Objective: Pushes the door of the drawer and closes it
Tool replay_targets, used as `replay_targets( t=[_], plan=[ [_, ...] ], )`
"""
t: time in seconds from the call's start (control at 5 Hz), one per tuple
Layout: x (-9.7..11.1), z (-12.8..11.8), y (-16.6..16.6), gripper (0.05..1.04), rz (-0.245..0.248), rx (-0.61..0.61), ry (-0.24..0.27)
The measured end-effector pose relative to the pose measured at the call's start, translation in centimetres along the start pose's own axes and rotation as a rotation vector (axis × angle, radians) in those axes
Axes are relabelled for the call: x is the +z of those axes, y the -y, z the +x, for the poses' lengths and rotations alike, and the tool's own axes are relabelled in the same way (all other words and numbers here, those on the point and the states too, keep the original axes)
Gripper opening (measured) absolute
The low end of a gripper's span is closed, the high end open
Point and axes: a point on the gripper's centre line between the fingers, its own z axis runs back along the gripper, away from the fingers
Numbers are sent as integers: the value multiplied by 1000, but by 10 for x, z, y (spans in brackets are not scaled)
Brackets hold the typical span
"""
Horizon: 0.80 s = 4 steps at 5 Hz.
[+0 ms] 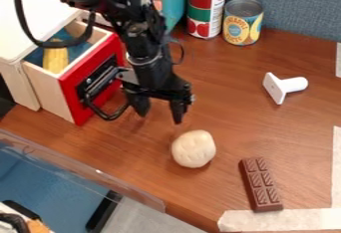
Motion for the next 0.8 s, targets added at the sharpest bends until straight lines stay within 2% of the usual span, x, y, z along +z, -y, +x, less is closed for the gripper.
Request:
replay_targets(
  t=[0.8],
  plan=[
    [5,21,-49,999,76,96,35]
  ],
)
